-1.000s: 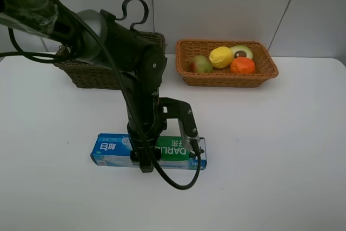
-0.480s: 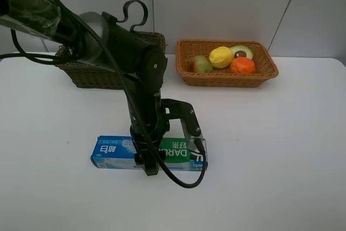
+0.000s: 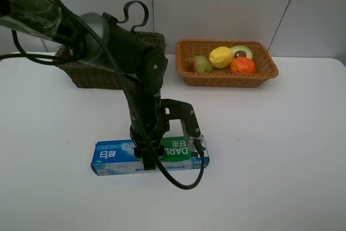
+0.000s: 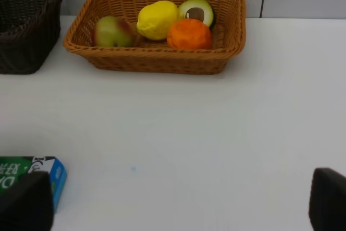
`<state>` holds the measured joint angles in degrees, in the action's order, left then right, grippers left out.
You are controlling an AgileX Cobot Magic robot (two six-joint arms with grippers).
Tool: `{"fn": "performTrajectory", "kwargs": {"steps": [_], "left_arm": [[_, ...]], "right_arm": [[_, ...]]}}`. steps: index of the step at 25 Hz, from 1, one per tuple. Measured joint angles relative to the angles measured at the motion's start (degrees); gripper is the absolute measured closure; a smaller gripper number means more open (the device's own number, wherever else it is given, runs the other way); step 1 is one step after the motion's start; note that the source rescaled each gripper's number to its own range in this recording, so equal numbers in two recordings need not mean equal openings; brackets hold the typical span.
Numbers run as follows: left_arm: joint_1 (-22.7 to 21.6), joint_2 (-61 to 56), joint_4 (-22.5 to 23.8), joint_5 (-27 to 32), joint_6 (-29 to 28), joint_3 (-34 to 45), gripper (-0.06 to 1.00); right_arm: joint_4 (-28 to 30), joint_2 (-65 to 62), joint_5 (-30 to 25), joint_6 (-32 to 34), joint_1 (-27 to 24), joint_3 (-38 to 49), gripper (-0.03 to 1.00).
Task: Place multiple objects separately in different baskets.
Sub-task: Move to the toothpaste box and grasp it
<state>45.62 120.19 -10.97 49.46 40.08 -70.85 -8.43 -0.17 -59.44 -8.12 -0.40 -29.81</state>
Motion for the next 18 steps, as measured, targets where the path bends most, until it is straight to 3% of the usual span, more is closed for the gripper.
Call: {"fn": "performTrajectory", "kwargs": {"steps": [18], "left_arm": [[0.0,0.6,0.0,-0.2,0.9,-0.1,0.22]], "right_arm": [[-0.1,0.0,0.0,0.0,0.0,0.0,-0.03]]}}
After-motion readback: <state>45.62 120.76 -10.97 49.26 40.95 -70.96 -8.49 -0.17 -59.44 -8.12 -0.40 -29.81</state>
